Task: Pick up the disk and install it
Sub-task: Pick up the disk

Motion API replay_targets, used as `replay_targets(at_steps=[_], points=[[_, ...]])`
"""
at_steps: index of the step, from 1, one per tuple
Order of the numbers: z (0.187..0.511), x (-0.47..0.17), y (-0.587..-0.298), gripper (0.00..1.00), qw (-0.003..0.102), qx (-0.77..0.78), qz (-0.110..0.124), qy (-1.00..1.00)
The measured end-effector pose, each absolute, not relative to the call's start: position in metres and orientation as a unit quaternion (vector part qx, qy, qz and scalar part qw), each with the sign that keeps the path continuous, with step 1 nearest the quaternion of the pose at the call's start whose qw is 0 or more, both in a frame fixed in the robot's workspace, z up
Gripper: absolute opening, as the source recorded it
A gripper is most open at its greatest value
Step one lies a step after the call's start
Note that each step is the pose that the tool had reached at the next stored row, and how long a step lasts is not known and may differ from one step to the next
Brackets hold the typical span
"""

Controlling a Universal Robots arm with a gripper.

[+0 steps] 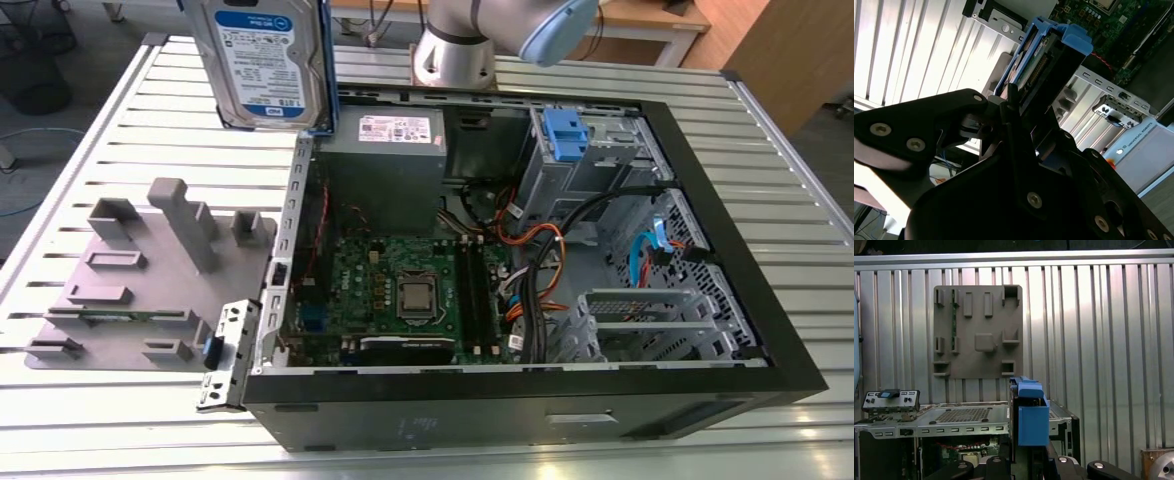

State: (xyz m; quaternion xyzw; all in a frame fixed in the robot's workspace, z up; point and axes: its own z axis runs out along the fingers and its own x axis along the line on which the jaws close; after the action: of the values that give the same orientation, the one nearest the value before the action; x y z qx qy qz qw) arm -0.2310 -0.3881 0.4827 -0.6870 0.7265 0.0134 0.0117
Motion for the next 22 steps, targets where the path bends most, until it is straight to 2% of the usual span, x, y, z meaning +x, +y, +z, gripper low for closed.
replay_targets(at_steps=[22], points=[[0.482, -0.215, -0.388, 0.35, 0.012, -0.687, 0.013, 0.726]])
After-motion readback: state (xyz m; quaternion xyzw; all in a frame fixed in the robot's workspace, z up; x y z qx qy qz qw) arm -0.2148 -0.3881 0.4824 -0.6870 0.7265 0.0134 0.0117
